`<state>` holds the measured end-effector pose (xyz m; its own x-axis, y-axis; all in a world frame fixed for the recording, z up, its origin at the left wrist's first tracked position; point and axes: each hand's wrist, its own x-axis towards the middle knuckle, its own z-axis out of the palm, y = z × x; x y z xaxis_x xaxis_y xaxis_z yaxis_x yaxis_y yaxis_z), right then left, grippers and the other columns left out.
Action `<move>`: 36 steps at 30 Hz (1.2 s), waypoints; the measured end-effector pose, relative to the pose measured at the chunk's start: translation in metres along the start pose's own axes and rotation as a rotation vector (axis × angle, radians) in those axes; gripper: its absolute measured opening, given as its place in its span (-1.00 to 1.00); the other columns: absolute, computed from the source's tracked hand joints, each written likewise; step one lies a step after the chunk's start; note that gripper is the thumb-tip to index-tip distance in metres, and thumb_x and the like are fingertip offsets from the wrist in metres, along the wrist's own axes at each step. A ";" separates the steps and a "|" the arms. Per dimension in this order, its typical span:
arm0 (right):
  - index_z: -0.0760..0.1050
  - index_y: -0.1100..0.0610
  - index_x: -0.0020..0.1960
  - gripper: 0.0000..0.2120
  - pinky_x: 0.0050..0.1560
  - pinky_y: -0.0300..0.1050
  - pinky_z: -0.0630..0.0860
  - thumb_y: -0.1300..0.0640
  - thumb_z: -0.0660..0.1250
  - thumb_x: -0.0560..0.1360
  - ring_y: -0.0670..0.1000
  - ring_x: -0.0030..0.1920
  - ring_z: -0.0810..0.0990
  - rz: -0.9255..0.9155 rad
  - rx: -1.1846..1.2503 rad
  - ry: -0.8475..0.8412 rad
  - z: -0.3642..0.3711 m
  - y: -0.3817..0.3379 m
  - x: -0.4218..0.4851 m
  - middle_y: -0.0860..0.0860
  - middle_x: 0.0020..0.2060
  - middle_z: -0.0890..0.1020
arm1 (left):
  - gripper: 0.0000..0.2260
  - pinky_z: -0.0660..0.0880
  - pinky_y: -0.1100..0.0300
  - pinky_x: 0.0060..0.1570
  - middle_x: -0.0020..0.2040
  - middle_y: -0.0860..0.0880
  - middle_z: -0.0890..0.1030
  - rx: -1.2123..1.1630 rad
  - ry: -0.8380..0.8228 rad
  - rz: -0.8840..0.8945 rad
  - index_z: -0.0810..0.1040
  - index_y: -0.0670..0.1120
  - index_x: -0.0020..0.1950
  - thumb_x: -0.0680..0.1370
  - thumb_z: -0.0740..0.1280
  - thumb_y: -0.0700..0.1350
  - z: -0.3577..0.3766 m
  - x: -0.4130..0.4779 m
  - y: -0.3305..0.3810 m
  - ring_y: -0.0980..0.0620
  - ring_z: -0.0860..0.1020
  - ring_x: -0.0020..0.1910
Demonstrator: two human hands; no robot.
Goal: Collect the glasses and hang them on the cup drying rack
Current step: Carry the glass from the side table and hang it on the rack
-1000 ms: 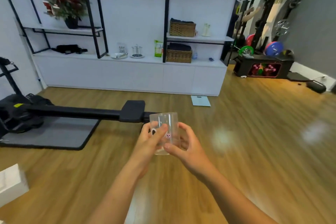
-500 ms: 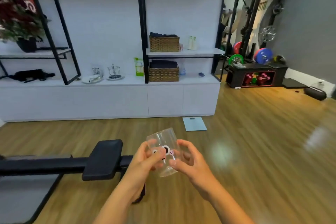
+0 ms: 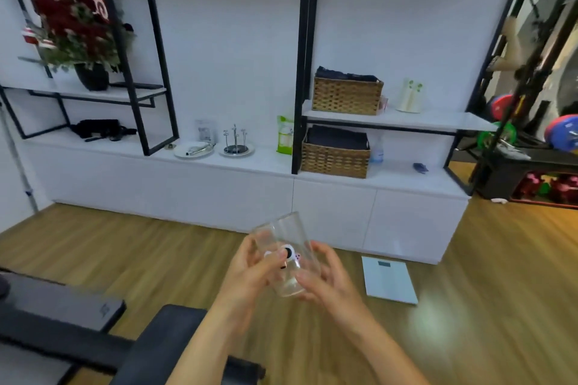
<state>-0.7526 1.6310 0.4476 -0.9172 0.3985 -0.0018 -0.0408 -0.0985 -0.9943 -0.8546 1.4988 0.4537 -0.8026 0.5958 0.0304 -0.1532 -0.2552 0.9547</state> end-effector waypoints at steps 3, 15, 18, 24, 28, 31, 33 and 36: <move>0.34 0.02 0.38 -0.28 0.08 0.07 0.64 0.01 0.59 0.33 0.03 0.09 0.70 0.039 0.017 0.018 -0.029 -0.008 0.085 0.04 0.17 0.64 | -0.42 0.62 -0.06 0.06 0.11 -0.22 0.68 -0.042 -0.006 -0.014 0.48 -0.18 0.32 0.36 0.56 -0.07 0.011 0.094 -0.008 -0.22 0.68 0.07; 0.42 0.06 0.32 -0.51 0.11 0.09 0.63 0.07 0.49 0.45 0.12 0.05 0.71 0.026 0.039 -0.125 -0.089 -0.018 0.421 0.17 0.12 0.67 | -0.43 0.56 -0.14 0.14 0.20 -0.24 0.64 0.018 0.176 0.020 0.52 -0.13 0.29 0.33 0.54 -0.01 -0.004 0.408 -0.001 -0.27 0.61 0.19; 0.44 0.01 0.28 -0.52 0.11 0.10 0.63 0.05 0.53 0.42 0.14 0.05 0.71 0.063 0.052 -0.191 -0.103 -0.014 0.500 0.19 0.14 0.65 | -0.37 0.56 -0.09 0.09 0.24 -0.25 0.62 -0.008 0.266 0.017 0.51 -0.11 0.31 0.29 0.56 0.05 -0.006 0.471 -0.008 -0.24 0.59 0.22; 0.43 -0.02 0.26 -0.41 0.10 0.15 0.64 -0.04 0.53 0.28 0.18 0.08 0.68 0.095 0.029 -0.349 -0.103 -0.016 0.637 0.20 0.15 0.63 | -0.42 0.50 -0.06 0.05 0.19 -0.20 0.63 -0.088 0.427 0.014 0.50 -0.13 0.26 0.34 0.55 0.07 -0.026 0.577 -0.008 -0.30 0.54 0.29; 0.42 -0.05 0.22 -0.34 0.09 0.17 0.64 -0.13 0.54 0.18 0.15 0.08 0.68 0.095 0.000 -0.406 -0.087 0.000 0.709 0.22 0.16 0.59 | -0.44 0.55 -0.04 0.10 -0.05 -0.05 0.68 -0.138 0.502 0.002 0.54 -0.11 0.13 0.27 0.60 0.12 -0.055 0.636 -0.018 -0.19 0.59 0.16; 0.40 -0.11 0.17 -0.38 0.00 -0.01 0.67 -0.15 0.52 0.17 -0.03 -0.07 0.72 0.080 -0.036 -0.395 -0.071 0.015 0.769 0.19 0.15 0.58 | -0.48 0.49 -0.15 0.28 0.13 -0.24 0.66 -0.207 0.505 -0.016 0.53 -0.20 0.25 0.42 0.53 0.05 -0.089 0.687 -0.031 -0.25 0.58 0.24; 0.37 -0.16 0.17 -0.37 0.02 -0.01 0.66 -0.19 0.52 0.16 -0.03 -0.05 0.70 0.068 -0.082 -0.369 -0.058 0.026 0.813 0.14 0.16 0.56 | -0.58 0.57 -0.07 0.17 0.11 -0.22 0.64 -0.256 0.493 -0.023 0.52 -0.22 0.22 0.48 0.48 -0.02 -0.116 0.727 -0.035 -0.20 0.63 0.15; 0.33 -0.19 0.22 -0.25 0.12 0.06 0.62 -0.23 0.58 0.12 0.00 0.06 0.66 0.061 -0.186 -0.337 -0.037 0.040 0.879 -0.03 0.17 0.51 | -0.73 0.63 -0.04 0.03 -0.04 -0.14 0.61 -0.383 0.505 -0.057 0.54 -0.18 0.09 0.51 0.46 -0.04 -0.152 0.786 -0.038 -0.17 0.65 0.02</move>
<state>-1.5456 2.0105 0.4023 -0.9958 0.0718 -0.0572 0.0620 0.0662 -0.9959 -1.5677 1.8610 0.3961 -0.9458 0.2080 -0.2495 -0.3238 -0.5441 0.7740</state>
